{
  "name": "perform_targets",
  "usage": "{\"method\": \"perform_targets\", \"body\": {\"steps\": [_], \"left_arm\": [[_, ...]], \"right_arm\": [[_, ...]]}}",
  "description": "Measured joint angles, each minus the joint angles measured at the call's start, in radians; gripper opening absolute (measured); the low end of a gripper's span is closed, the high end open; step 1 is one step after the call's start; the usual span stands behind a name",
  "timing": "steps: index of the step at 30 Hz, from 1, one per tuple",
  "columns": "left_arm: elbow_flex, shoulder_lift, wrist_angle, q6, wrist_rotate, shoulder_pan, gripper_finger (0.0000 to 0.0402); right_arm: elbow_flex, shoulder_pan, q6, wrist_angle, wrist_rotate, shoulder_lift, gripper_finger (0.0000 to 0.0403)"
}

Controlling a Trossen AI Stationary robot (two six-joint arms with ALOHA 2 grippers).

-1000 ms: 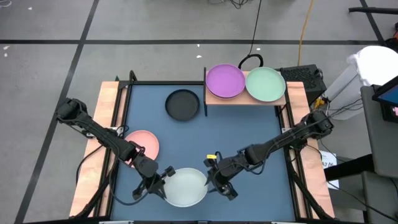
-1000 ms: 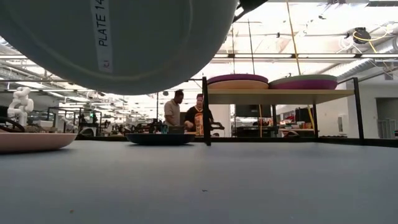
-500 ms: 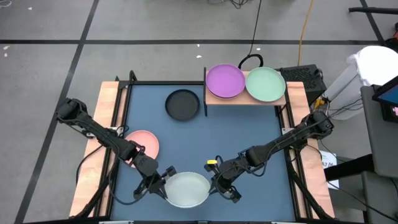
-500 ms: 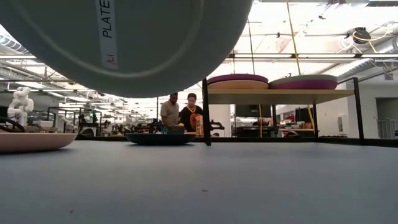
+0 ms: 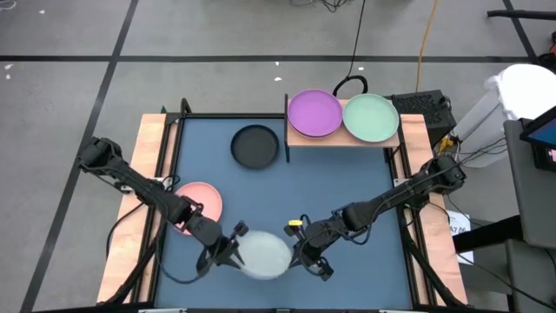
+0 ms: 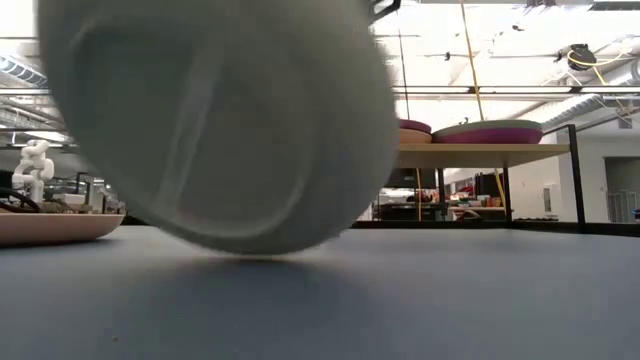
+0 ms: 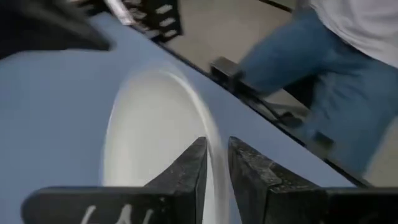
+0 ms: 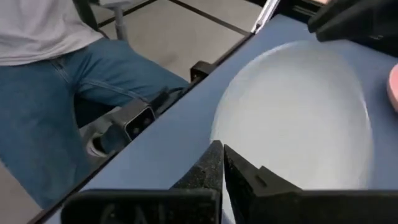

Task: Place and stack plates onto a shelf
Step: Stack the gray plate on top of the light green plate on the shelf

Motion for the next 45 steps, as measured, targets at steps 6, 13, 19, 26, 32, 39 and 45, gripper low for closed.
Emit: {"method": "perform_targets", "body": {"steps": [6,13,19,26,32,39,45], "left_arm": [[0.000,0.012,-0.014,0.048,0.008,-0.025,0.0066],[0.000,0.016,-0.026,0.029,0.013,-0.025,0.0006],[0.000,0.016,-0.078,-0.033,0.016,-0.022,0.0006],[0.000,0.016,-0.223,-0.135,0.017,-0.022,0.0006],[0.000,0.016,-0.241,-0.161,0.016,-0.022,0.0006],[0.000,0.016,-0.244,-0.178,0.016,-0.022,0.0006],[0.000,0.016,-0.246,-0.178,0.009,-0.022,0.0006]], "right_arm": [[0.000,0.000,0.030,-0.003,-0.004,0.001,0.0001],[0.000,0.011,0.061,0.019,0.143,0.016,0.0015],[0.021,0.017,-0.016,0.272,0.218,0.158,0.0073],[0.221,0.005,-0.038,0.095,0.148,0.347,0.0124],[0.291,0.007,-0.026,-0.014,0.013,0.396,0.0133],[0.294,0.012,-0.096,-0.123,0.071,0.402,0.0126],[0.294,0.016,-0.170,-0.132,0.071,0.435,0.0126]]}}
